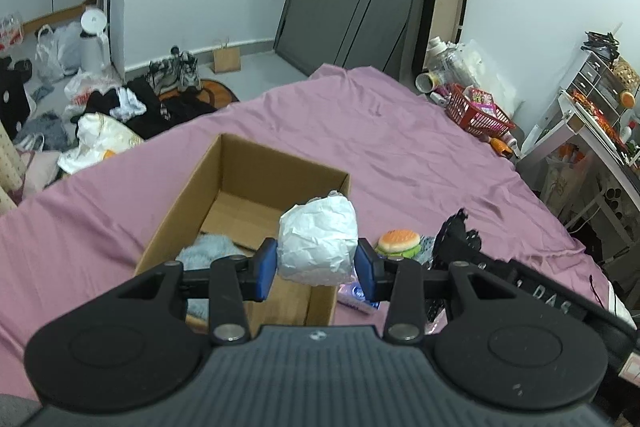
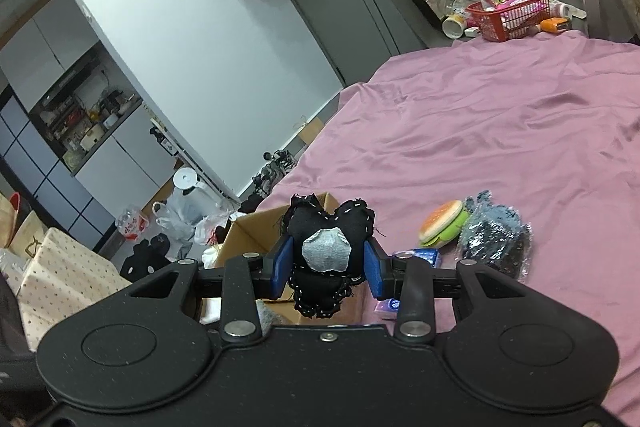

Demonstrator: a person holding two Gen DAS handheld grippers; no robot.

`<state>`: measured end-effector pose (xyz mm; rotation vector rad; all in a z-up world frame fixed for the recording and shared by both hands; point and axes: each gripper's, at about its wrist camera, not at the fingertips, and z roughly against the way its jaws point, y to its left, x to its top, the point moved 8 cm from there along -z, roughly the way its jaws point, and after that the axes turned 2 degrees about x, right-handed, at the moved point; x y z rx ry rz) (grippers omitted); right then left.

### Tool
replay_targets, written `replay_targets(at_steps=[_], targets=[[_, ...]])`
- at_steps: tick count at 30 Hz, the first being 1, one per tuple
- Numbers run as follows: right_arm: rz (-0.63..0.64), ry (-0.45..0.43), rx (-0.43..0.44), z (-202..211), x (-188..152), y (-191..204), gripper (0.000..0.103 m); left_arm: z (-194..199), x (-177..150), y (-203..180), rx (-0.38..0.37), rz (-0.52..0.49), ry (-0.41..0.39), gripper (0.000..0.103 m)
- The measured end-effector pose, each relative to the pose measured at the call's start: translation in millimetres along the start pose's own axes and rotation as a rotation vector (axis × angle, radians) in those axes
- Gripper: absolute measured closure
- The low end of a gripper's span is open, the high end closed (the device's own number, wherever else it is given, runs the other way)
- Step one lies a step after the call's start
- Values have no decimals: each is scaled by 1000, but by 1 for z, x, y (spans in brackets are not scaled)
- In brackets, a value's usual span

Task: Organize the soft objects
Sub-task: 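Carry the black plush with the right gripper into the box while the left gripper carries the white pack there, then open both grippers and withdraw them from the box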

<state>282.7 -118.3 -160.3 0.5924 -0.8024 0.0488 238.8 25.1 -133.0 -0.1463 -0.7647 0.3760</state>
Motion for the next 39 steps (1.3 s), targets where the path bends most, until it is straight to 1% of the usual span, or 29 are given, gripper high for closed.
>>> replay_targets(at_steps=[3, 12, 15, 16, 19, 22, 24, 26, 28, 32, 34, 36, 39], targets=[[-5, 26, 22, -7, -4, 7, 65, -8, -8, 7, -8, 18, 27, 62], [14, 85, 23, -30, -17, 22, 65, -37, -35, 24, -26, 57, 146, 62], [2, 106, 30, -35, -19, 27, 65, -43, -38, 29, -19, 58, 179, 62], [1, 112, 34, -36, -19, 29, 65, -44, -38, 32, -9, 56, 192, 60], [12, 122, 41, -38, -22, 37, 64, -42, -34, 35, -19, 35, 194, 56], [17, 138, 46, -40, -25, 42, 58, -38, -28, 43, -14, 62, 198, 56], [6, 152, 33, -41, -27, 42, 35, -34, -22, 49, -11, 76, 185, 56], [-14, 142, 33, -39, -26, 40, 31, -31, -15, 56, 0, 86, 175, 56], [-21, 139, 27, -36, -23, 37, 30, -28, -11, 62, 7, 92, 170, 56], [-49, 126, 9, -27, -19, 29, 25, -22, -5, 71, 26, 95, 157, 55], [-48, 121, 4, -22, -17, 27, 21, -19, -2, 74, 39, 98, 154, 50], [-36, 109, -4, -15, -15, 27, 18, -15, 0, 74, 55, 97, 144, 46], [-31, 101, -10, -7, -12, 24, 17, -9, 4, 73, 81, 93, 130, 36]])
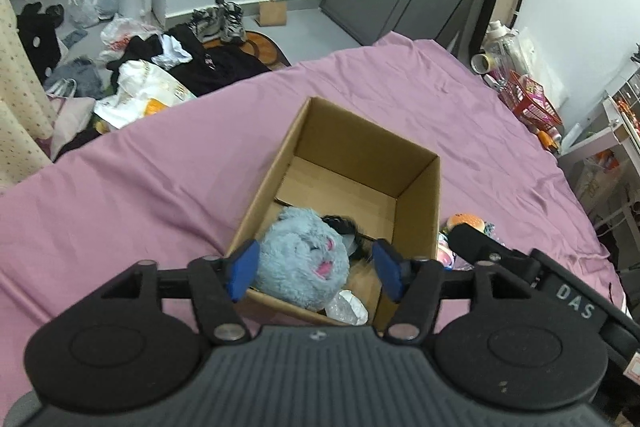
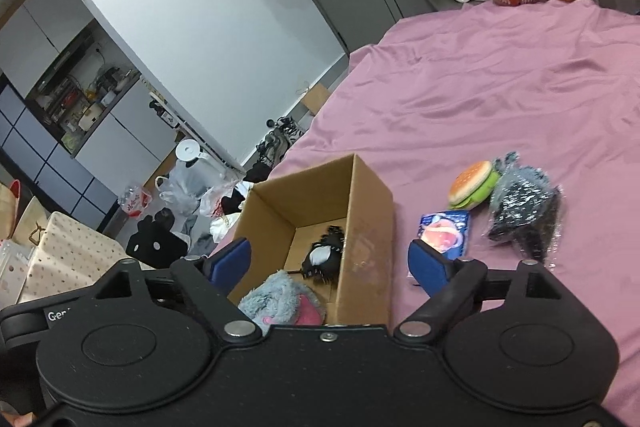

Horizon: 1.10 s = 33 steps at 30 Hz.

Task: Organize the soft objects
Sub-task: 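Open both grippers and withdraw them from the box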

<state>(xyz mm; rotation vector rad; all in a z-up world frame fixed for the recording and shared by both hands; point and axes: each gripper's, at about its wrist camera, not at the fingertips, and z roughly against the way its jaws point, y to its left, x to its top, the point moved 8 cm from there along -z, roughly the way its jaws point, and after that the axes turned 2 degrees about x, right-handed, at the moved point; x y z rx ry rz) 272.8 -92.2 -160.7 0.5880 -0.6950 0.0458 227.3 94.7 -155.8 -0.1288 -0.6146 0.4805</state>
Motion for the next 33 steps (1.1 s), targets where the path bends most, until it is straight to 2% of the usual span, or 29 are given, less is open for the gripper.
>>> replay_targets(at_steps=[4, 12, 18, 25, 33], targets=[[-4, -10, -8, 11, 5, -6, 13, 10, 2, -6, 18, -23, -33, 26], [-23, -22, -36, 37, 16, -30, 8, 23, -3, -19, 34, -49, -53, 25], [-13, -42, -86, 53, 22, -53, 8, 28, -7, -35, 42, -62, -64, 25], [-6, -68, -78, 70, 34, -63, 6, 31, -12, -63, 27, -88, -80, 25], [-79, -113, -126, 75, 44, -96, 5, 27, -21, -93, 14, -115, -74, 25]])
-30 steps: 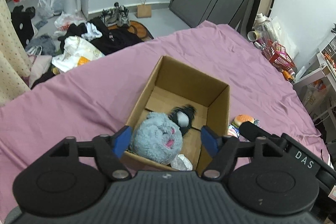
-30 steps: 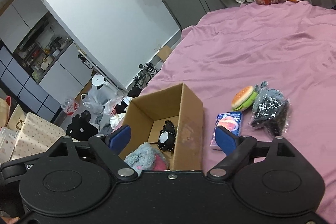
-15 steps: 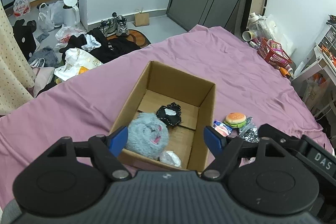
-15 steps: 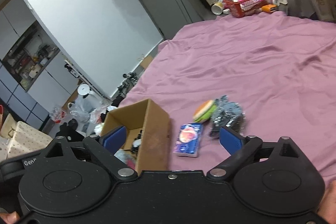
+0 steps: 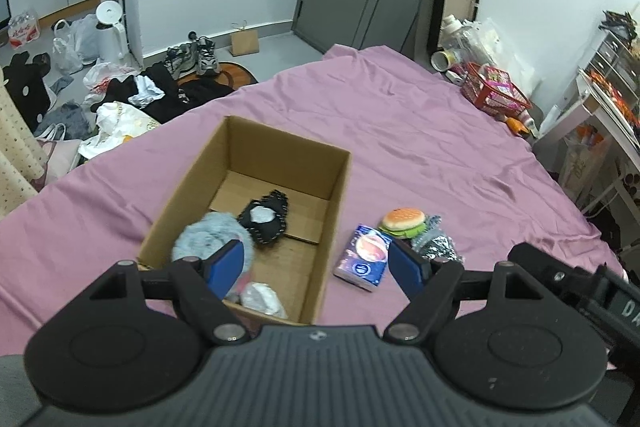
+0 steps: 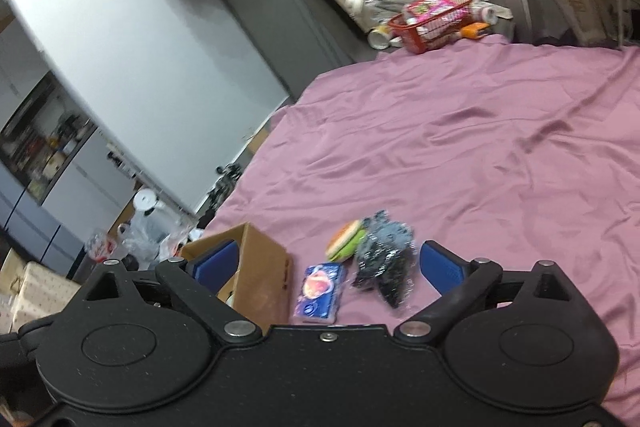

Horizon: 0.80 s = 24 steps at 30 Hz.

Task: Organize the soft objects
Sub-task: 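Open both grippers and withdraw them from the box, then close the right gripper on the black bead bag while the left gripper grasps the blue tissue pack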

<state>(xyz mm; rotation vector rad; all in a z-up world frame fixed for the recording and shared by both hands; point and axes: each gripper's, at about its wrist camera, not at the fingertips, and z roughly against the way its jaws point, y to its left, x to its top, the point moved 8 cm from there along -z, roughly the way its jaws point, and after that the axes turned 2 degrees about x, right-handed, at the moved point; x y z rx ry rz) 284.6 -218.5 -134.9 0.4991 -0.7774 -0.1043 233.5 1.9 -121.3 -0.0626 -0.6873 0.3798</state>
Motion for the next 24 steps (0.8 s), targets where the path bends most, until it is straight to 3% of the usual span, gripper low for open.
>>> replay_targets(at_steps=[13, 24], targets=[[-181, 2, -33, -19, 0, -42, 5, -22, -3, -38, -26, -13, 7, 25], [-217, 35, -61, -48, -6, -54, 9, -57, -19, -72, -65, -89, 36, 28]])
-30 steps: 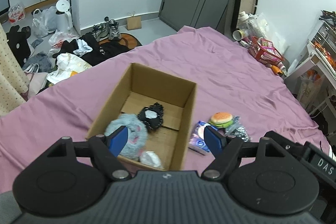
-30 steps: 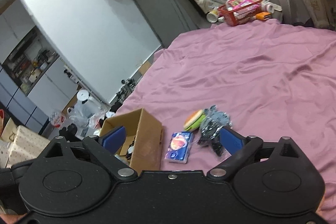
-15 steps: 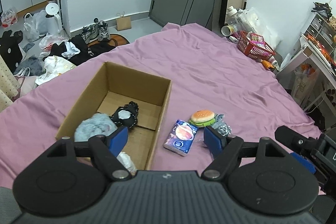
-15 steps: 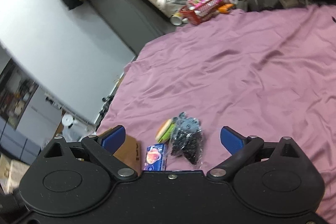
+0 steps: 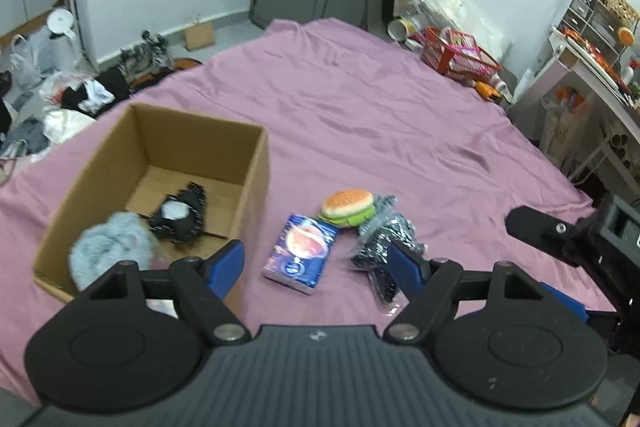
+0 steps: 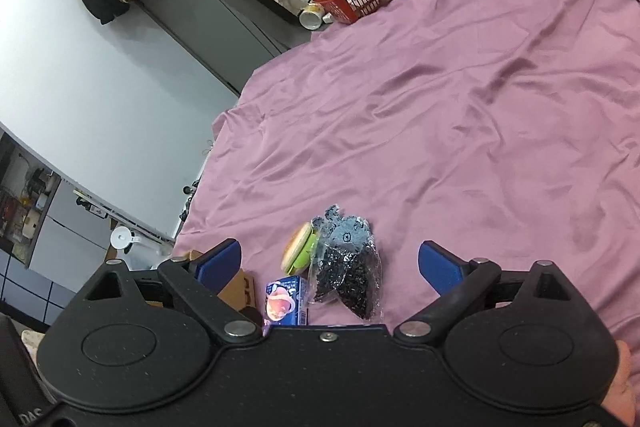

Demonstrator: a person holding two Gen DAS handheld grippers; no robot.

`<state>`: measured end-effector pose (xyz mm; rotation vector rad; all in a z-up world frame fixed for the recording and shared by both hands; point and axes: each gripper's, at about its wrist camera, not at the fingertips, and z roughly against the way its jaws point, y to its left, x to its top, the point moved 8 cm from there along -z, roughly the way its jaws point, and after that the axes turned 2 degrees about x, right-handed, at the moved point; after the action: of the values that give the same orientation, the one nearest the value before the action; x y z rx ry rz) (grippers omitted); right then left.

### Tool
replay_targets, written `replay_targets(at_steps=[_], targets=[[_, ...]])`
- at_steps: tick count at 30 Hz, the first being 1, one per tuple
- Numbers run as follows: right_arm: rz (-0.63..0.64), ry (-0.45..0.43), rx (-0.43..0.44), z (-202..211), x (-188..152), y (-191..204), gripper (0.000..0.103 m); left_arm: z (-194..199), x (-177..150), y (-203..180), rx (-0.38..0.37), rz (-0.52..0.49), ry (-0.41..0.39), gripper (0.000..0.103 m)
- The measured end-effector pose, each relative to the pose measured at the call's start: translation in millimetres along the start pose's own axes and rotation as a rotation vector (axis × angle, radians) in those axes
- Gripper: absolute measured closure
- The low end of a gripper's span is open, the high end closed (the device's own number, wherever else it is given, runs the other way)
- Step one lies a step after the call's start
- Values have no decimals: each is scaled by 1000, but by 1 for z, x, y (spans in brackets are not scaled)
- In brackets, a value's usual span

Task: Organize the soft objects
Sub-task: 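Close the right gripper on the black bead bag while the left gripper grasps the blue tissue pack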

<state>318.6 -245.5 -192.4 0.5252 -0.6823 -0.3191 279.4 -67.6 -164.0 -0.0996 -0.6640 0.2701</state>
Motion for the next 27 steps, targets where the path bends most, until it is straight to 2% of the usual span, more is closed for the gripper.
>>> replay_targets(at_steps=[3, 8, 16, 21, 27], targets=[[-28, 29, 7, -12, -1, -3, 9, -14, -3, -6, -1, -12, 17, 29], [-56, 69, -12, -28, -6, -12, 13, -37, -7, -14, -3, -42, 48, 36], [-104, 123, -31, -53, -9, -24, 14, -71, -13, -19, 41, -86, 83, 53], [-104, 158, -43, -66, -13, -26, 14, -91, -15, -14, 89, -135, 116, 54], [-101, 200, -65, -83, -23, -28, 14, -113, -22, -18, 106, -238, 215, 54]])
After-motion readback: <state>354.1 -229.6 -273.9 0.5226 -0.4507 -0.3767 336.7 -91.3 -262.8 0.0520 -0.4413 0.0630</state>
